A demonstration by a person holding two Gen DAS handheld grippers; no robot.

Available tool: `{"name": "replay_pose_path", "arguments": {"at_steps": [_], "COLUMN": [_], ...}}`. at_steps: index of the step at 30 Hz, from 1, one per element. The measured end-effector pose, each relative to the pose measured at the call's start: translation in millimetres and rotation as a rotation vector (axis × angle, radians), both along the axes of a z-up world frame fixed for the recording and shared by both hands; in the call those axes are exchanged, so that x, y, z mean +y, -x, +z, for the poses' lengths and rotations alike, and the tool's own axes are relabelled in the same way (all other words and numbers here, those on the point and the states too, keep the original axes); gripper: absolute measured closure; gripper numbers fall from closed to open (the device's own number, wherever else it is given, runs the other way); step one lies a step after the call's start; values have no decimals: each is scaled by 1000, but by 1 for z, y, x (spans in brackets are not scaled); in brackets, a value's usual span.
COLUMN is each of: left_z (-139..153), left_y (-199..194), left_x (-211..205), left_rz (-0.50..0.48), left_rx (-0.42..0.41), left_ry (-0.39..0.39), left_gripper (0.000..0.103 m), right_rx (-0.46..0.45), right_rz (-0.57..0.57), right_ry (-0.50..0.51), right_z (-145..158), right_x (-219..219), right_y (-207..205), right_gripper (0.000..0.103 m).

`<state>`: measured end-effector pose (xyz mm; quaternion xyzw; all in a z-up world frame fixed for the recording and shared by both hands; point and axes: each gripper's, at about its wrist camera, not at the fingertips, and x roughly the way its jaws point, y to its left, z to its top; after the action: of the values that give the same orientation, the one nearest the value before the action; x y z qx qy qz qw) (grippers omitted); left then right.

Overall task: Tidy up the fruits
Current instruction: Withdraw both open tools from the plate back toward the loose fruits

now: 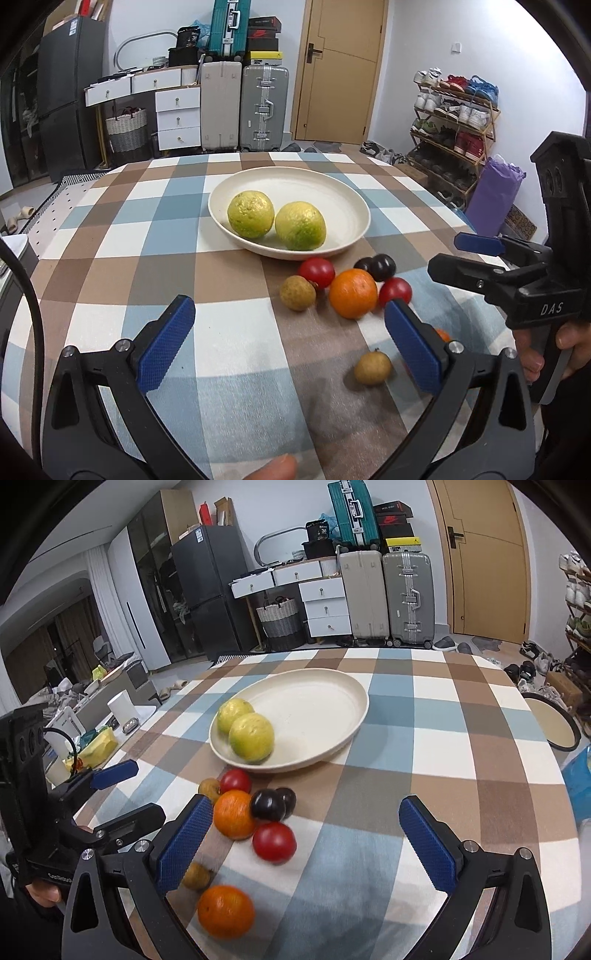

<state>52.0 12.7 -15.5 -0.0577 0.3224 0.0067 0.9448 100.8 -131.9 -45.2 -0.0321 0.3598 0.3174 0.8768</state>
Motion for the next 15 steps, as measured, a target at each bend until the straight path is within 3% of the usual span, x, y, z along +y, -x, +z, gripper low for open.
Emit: {"name": "replay_pose_path", "arguments": {"at_steps": [15], "left_z": [4], "left_y": [25], "left_x": [-4], "left_rz": [21], "left_rx": [-37], "left_ry": [-1], "left_gripper": [1], "right_rx": [29], "right_rz": [-2], "right_ry": [-2], "right_z": [-5], "right_x": [-14], "right_y": [40], "right_gripper": [0]}}
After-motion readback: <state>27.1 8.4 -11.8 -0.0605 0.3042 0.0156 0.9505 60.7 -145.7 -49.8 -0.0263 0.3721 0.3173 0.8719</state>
